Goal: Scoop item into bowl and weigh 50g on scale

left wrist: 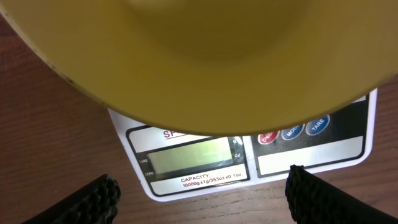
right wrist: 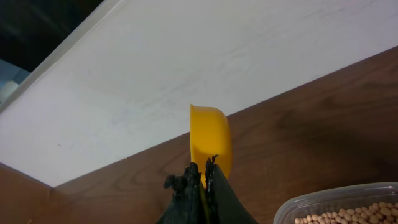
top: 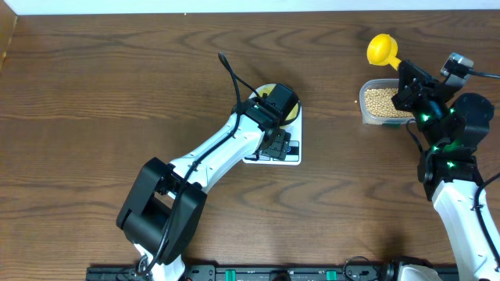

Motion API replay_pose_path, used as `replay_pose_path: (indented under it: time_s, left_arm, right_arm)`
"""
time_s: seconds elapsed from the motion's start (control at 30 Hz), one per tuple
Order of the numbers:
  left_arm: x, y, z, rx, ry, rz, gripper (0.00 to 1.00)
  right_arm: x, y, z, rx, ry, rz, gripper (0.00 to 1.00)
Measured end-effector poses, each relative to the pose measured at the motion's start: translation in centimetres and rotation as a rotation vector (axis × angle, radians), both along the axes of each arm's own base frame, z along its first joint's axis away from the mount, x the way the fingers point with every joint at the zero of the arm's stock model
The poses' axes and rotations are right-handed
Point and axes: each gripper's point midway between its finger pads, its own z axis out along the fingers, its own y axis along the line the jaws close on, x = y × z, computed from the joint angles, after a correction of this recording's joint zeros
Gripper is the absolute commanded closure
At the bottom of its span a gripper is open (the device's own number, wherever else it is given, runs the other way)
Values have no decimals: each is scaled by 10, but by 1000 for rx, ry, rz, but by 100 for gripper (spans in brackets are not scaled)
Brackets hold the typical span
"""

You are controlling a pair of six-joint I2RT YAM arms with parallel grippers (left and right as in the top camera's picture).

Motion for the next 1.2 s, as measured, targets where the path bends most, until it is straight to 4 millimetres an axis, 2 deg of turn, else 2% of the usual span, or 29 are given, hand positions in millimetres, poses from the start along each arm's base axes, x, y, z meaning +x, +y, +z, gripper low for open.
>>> replay_pose_path:
  time_s: [0.47, 1.2]
  left_arm:
    - [-3, 2, -17, 28, 38, 0, 12]
    - [5, -3, -16, 5, 7, 0, 12]
  right_arm:
    - [0, 0, 0, 0, 0, 0, 99]
    - [0, 0, -1, 1, 3, 1, 99]
